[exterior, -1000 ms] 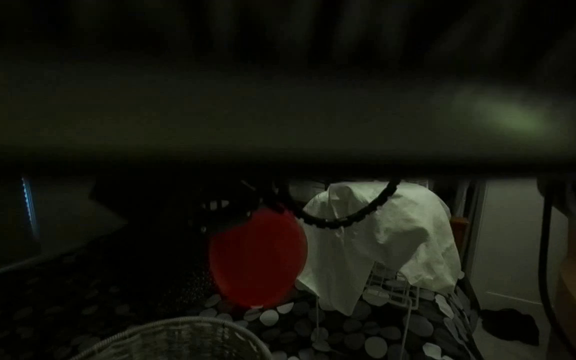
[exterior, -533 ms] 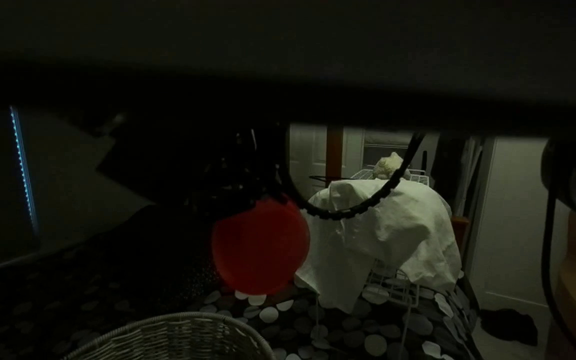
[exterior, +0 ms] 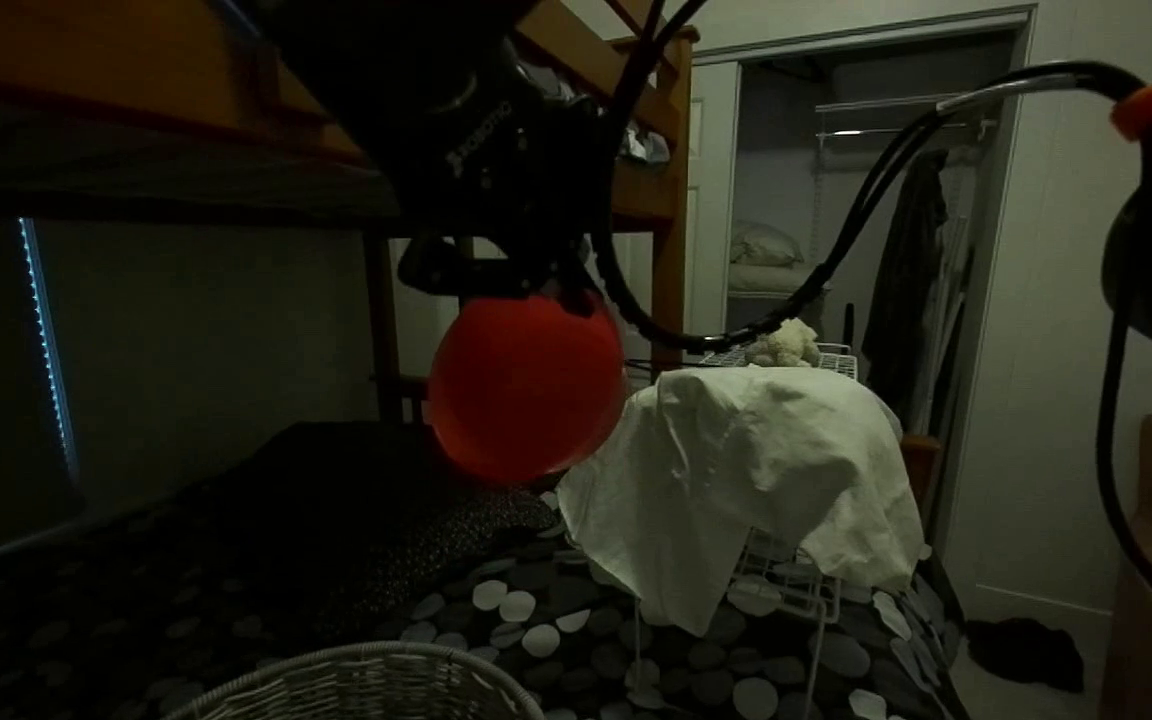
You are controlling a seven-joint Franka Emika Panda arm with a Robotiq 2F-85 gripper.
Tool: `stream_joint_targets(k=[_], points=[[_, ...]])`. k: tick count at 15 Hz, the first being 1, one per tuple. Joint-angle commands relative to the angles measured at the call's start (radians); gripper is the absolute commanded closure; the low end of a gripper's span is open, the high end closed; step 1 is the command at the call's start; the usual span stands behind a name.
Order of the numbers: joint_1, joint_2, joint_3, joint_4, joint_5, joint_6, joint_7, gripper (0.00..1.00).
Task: Put the red bowl on the white stand on the top shelf
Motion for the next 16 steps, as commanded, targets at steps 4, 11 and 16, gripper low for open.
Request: stream_joint_targets(k=[4, 11, 16], points=[[0.005, -0.171, 0.000, -0.180, 0.267, 0.000, 0.409, 0.99], [0.025, -0.182, 0.005, -0.185, 0.171, 0.003, 0.235, 0.99], [0.118, -0.286, 0.004, -0.288, -0.023, 0.111, 0.020, 0.99]])
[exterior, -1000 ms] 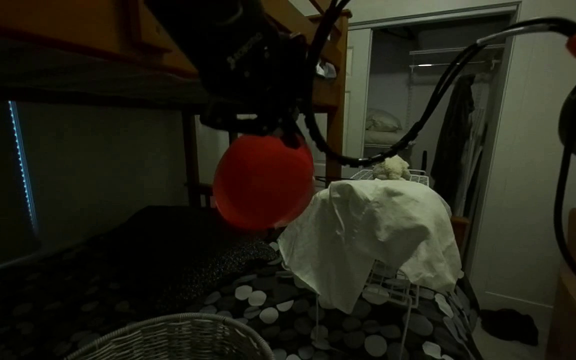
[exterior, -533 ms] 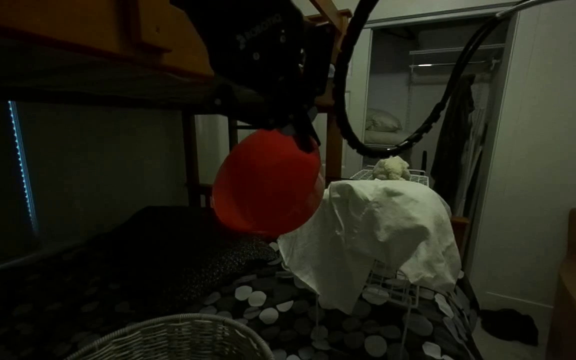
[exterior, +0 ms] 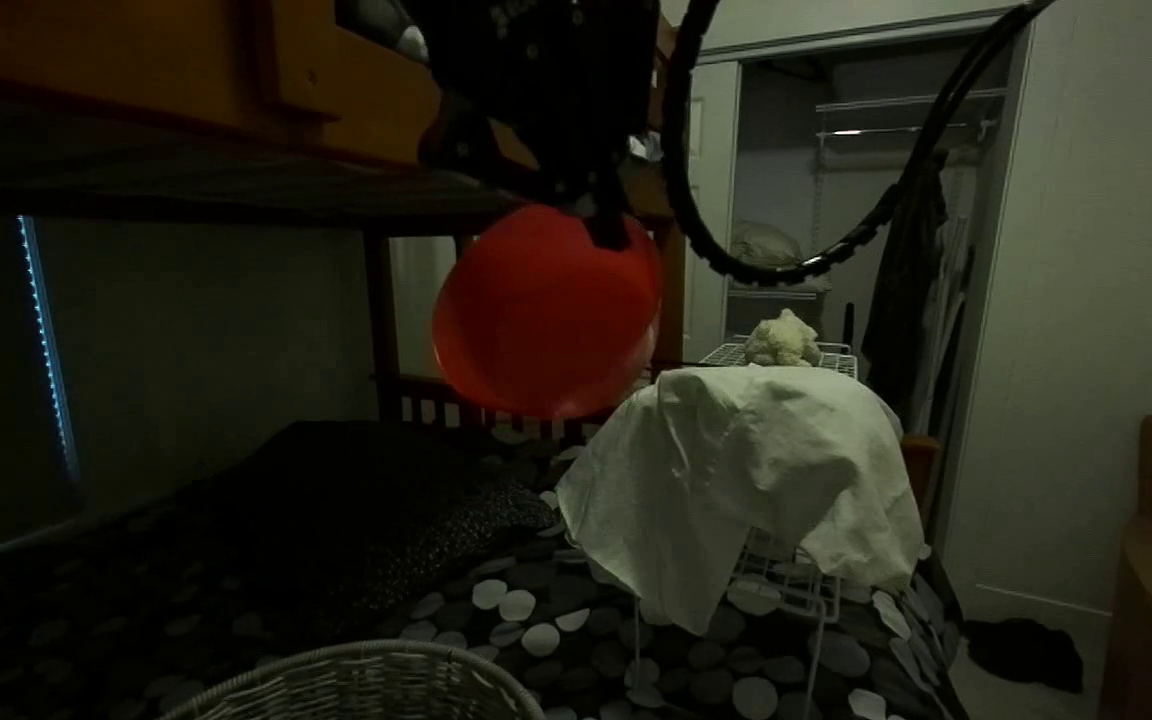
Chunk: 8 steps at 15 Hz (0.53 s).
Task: Put the red bowl on the white stand on the top shelf
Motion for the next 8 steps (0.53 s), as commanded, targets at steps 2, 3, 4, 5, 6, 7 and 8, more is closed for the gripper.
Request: stream_joint_targets(k=[2, 3, 4, 5, 6, 7, 8], points=[[0.089, -0.149, 0.009, -0.162, -0.093, 0.087, 0.007, 0.99], [0.102, -0.175, 0.011, -0.187, -0.091, 0.094, 0.037, 0.99], [0.108, -0.203, 0.014, -0.209, -0.069, 0.088, 0.084, 0.99], [0.105, -0.232, 0.020, -0.229, -0.027, 0.090, 0.155, 0.99], [0.094, -0.256, 0.021, -0.241, 0.030, 0.029, 0.226, 0.99], [0.093, -0.159, 0.006, -0.129, -0.039, 0.054, 0.107, 0.97], [0.092, -0.183, 0.007, -0.149, -0.012, 0.041, 0.151, 0.97]])
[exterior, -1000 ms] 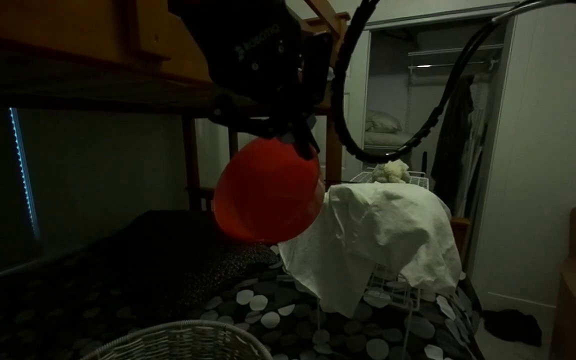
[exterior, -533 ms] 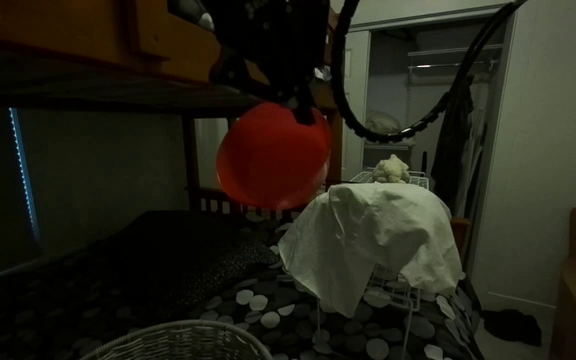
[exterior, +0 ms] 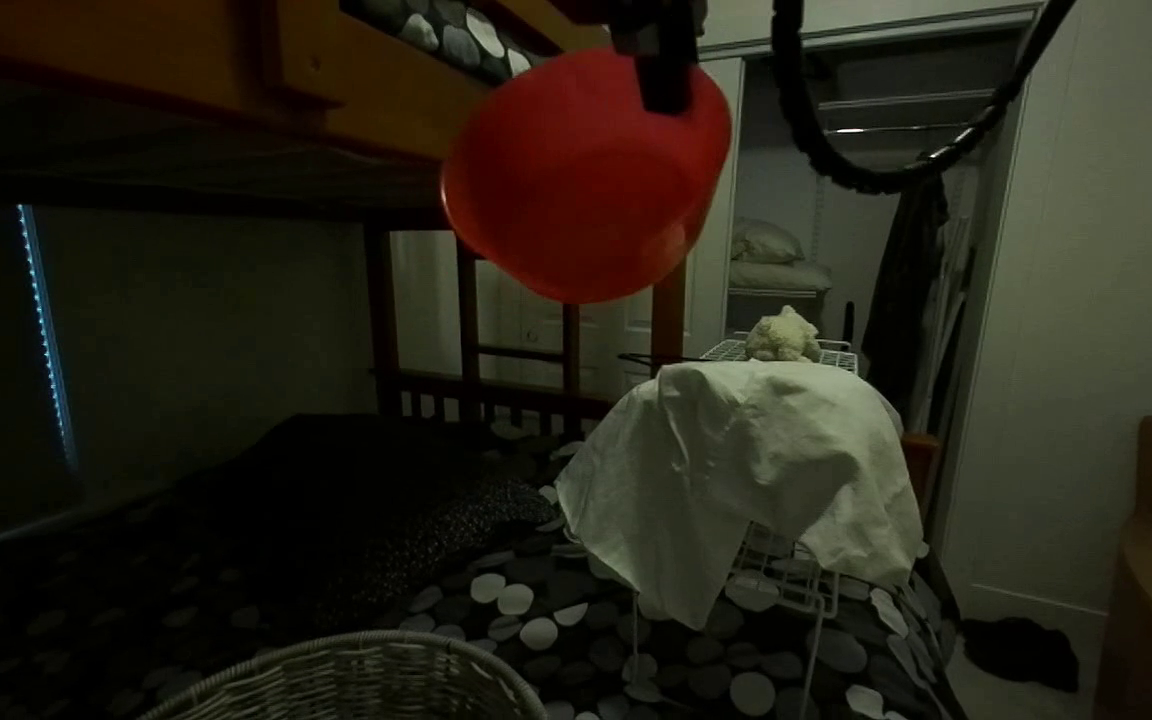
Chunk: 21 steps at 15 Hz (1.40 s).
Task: Put the red bowl on the white stand on the top shelf
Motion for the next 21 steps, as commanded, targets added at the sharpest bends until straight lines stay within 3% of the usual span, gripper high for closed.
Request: stream_joint_targets(k=[1, 4, 7, 8, 15, 16, 19, 20, 21], points=[[-0.001, -0.018, 0.000, -0.016, 0.013, -0.004, 0.020, 0.97], [-0.010, -0.053, -0.004, -0.051, 0.032, -0.006, 0.051, 0.99], [-0.003, -0.193, -0.028, -0.182, 0.055, -0.081, 0.226, 0.99], [0.014, -0.240, -0.067, -0.261, 0.091, -0.056, 0.293, 0.99], [-0.002, -0.558, -0.062, -0.537, 0.247, -0.052, 0.744, 0.99], [-0.172, -0.419, 0.095, -0.377, 0.180, -0.085, 0.612, 0.97], [-0.201, -0.506, 0.102, -0.461, 0.232, -0.082, 0.678, 0.97], [-0.011, -0.530, -0.066, -0.483, 0.220, -0.080, 0.699, 0.97], [-0.011, -0.534, -0.066, -0.492, 0.221, -0.077, 0.702, 0.97]])
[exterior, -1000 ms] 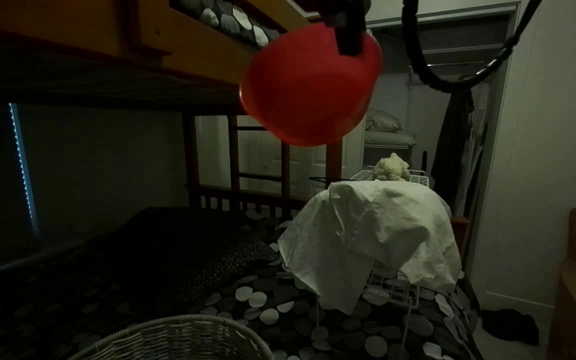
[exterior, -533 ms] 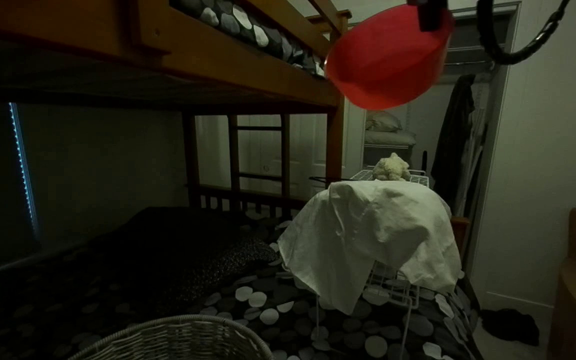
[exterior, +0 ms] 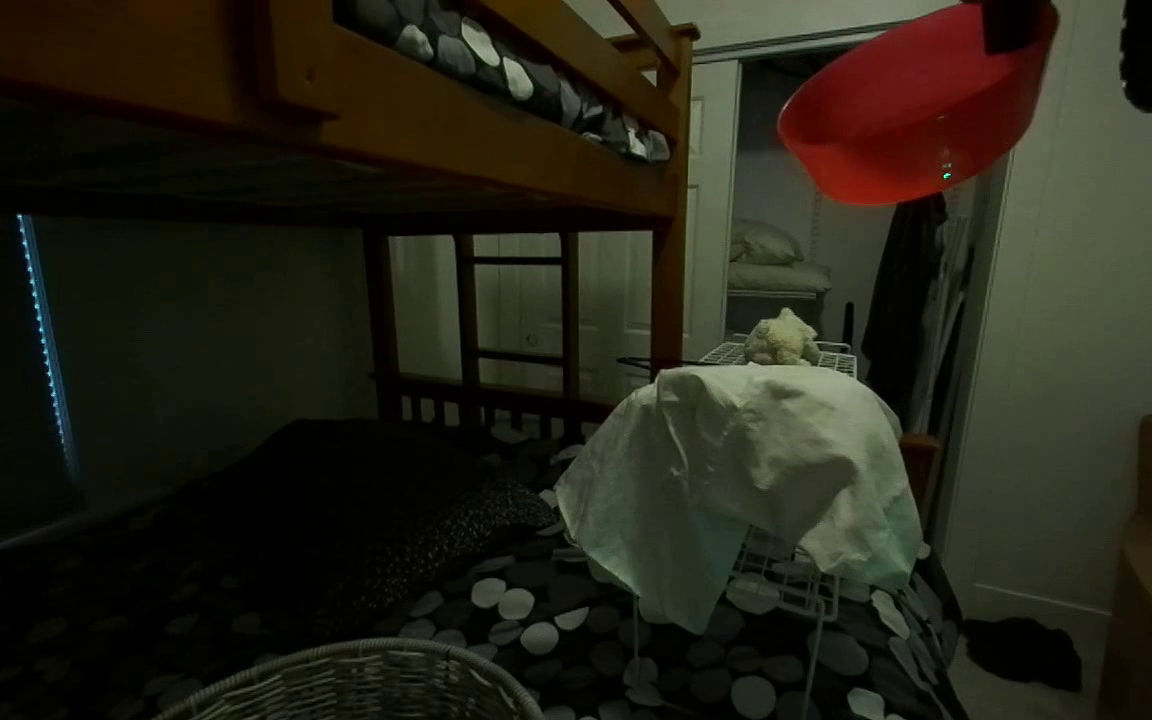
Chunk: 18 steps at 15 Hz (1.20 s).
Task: Put the red bowl on the white stand on the top shelf
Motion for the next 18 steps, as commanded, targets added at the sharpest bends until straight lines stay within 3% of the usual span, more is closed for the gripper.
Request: stream_joint_targets(k=[1, 6, 7, 8, 11, 13, 14, 16, 18], points=[[0.000, 0.001, 0.001, -0.005, 0.000, 0.002, 0.003, 0.99], [0.003, -0.256, 0.021, -0.207, -0.017, 0.068, -0.056, 0.99], [-0.204, -0.283, 0.183, -0.235, 0.012, 0.089, -0.098, 0.99], [-0.241, -0.331, 0.197, -0.272, 0.036, 0.100, -0.110, 0.99], [-0.474, -0.486, 0.258, -0.407, 0.157, 0.147, -0.160, 0.99], [-0.626, -0.548, 0.251, -0.456, 0.230, 0.106, -0.153, 0.99], [-0.703, -0.436, 0.344, -0.339, 0.210, 0.100, -0.230, 0.97], [-0.805, -0.499, 0.333, -0.399, 0.244, 0.098, -0.266, 0.97], [-0.821, -0.520, 0.332, -0.425, 0.248, 0.099, -0.271, 0.97]])
